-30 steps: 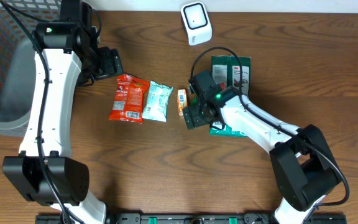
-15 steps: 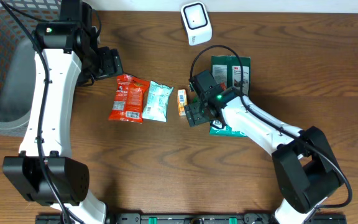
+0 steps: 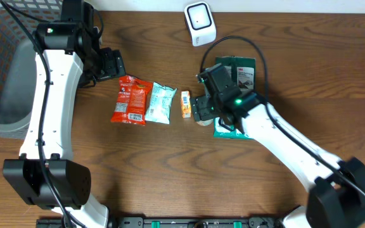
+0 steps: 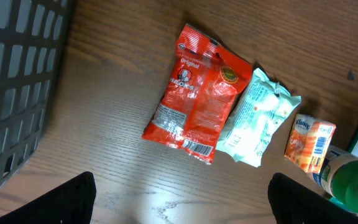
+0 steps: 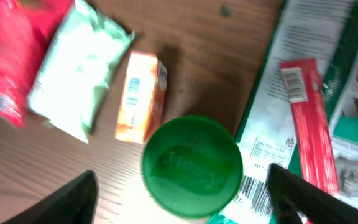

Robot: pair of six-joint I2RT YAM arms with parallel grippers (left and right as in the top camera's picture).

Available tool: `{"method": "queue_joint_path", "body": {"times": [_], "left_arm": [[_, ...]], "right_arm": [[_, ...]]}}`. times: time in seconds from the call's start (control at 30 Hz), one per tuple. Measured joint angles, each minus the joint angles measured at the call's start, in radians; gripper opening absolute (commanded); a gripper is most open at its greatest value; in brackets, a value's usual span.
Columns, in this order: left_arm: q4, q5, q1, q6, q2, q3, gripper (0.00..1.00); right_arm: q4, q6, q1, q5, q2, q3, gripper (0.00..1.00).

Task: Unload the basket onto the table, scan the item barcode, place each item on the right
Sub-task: 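Raise the jar with the right gripper toward the white scanner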

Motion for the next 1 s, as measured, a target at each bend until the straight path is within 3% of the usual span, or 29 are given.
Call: {"method": "queue_joint_path", "body": {"times": [0.23, 0.3, 0.37, 0.73, 0.8, 0.9, 1.0], "left_arm": [[0.000, 0.000, 0.000, 0.000, 0.000, 0.000, 0.89], [0.000, 0.000, 0.000, 0.000, 0.000, 0.000, 0.89], [0.000, 0.000, 0.000, 0.000, 0.000, 0.000, 0.89], [0.000, 0.000, 0.000, 0.000, 0.000, 0.000, 0.89], [0.000, 0.000, 0.000, 0.000, 0.000, 0.000, 0.89], [0.000, 0.000, 0.000, 0.000, 0.000, 0.000, 0.89], [0.000, 0.000, 0.000, 0.000, 0.000, 0.000, 0.89]], "right_arm": [[0.017, 0.319, 0.000, 0.012, -0.027, 0.006, 0.97], [0.018, 0.375, 0.000, 0.015, -0.027, 0.006, 0.66], [0.003, 0.416, 0.000, 0.024, -0.027, 0.006, 0.47], [-0.037, 0.762, 0.003, 0.088, -0.022, 0.006, 0.56], [-0.031, 0.774, 0.004, 0.092, -0.018, 0.006, 0.55], [-0.097, 0.736, 0.001, 0.100, -0.010, 0.047, 0.45], [-0.273, 0.676, -0.023, 0.099, 0.008, 0.196, 0.49]]}}
